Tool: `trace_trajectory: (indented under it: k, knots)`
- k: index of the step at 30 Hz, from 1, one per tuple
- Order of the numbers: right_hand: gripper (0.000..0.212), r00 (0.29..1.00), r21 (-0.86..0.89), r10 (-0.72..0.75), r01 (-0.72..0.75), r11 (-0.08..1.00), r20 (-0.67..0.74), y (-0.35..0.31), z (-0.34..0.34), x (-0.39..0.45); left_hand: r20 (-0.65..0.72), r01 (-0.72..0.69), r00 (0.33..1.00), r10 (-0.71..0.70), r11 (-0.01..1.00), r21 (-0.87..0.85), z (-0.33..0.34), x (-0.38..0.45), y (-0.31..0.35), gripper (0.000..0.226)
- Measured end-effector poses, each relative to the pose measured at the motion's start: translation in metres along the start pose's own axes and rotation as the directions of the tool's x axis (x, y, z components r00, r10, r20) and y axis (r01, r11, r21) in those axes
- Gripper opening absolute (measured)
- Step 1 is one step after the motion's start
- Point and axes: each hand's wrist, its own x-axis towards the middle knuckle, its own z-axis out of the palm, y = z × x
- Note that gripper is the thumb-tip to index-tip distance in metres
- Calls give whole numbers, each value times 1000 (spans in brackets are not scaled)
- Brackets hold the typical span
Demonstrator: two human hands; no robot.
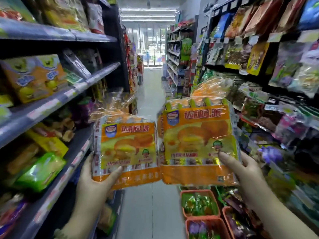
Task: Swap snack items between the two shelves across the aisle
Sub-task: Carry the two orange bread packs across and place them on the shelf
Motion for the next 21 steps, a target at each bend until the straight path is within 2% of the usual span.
trace_trajectory:
  k: [3, 10, 12, 17, 21]
  knots:
    - [73, 996, 47, 48, -52, 998, 70, 7, 13, 79, -38, -8, 999, 9, 1000, 22, 38, 53, -6, 95]
    - [77, 959, 152, 71, -116, 982, 276, 30, 74, 230, -139, 38, 990, -35, 999, 19, 93, 177, -36, 96]
    - [75, 951, 176, 63, -121, 977, 301, 37, 94, 273, -150, 39, 988, -37, 999, 9, 101, 221, -50, 101]
    - [79, 940, 225, 79, -160, 961, 331, 44, 149, 385, -117, 43, 992, -52, 996, -81, 121, 349, -70, 98]
    - [83, 948, 229, 44, -121, 966, 316, 33, 186, 471, -111, -56, 993, 49, 997, -54, 149, 455, -56, 79]
